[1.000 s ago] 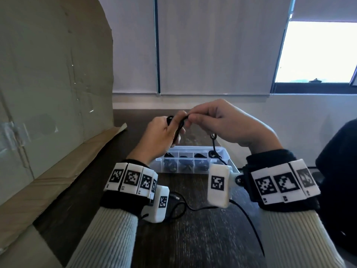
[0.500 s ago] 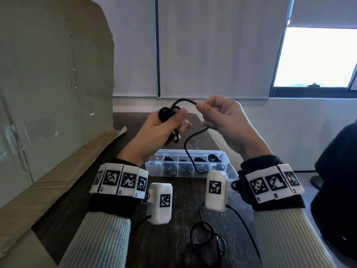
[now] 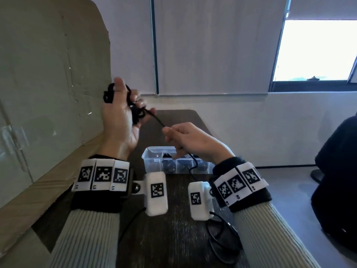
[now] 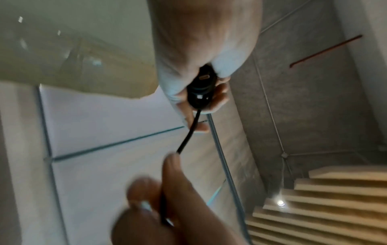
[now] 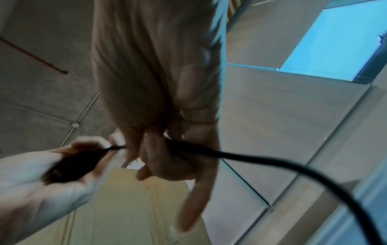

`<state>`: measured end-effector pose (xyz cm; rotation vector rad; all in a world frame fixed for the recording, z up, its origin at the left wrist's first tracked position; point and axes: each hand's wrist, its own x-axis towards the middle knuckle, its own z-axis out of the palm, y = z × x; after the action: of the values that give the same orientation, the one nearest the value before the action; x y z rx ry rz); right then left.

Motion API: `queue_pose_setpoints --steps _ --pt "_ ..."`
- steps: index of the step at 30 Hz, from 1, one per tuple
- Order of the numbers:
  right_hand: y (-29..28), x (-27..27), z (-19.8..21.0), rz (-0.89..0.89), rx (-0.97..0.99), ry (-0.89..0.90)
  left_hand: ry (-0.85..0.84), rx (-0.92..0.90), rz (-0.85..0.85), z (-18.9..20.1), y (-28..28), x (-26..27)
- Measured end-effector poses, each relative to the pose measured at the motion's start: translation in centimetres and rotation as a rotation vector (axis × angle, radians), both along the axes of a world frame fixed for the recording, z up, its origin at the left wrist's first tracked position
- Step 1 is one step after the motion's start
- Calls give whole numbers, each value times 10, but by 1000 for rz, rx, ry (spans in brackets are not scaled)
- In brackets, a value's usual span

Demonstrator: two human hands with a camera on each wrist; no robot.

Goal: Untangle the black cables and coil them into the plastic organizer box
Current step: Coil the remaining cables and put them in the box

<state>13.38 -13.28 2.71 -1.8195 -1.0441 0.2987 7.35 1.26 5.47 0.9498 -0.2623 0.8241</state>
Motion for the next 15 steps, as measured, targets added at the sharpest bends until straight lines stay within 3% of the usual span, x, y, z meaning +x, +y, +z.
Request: queue_pose_setpoints --steps 4,9,11,14,15 --pt "-19 -11 20 96 -140 -179 153 334 490 -12 25 1" --pt "-34 -23 37 96 34 -294 332 967 627 -25 20 6" --pt "-33 -21 36 61 123 -330 395 1030 505 -25 5 6" --pt "-27 -6 31 -61 280 -349 453 808 108 -23 -9 3" --pt "-25 -2 29 -99 323 -331 472 838 51 -22 -10 2"
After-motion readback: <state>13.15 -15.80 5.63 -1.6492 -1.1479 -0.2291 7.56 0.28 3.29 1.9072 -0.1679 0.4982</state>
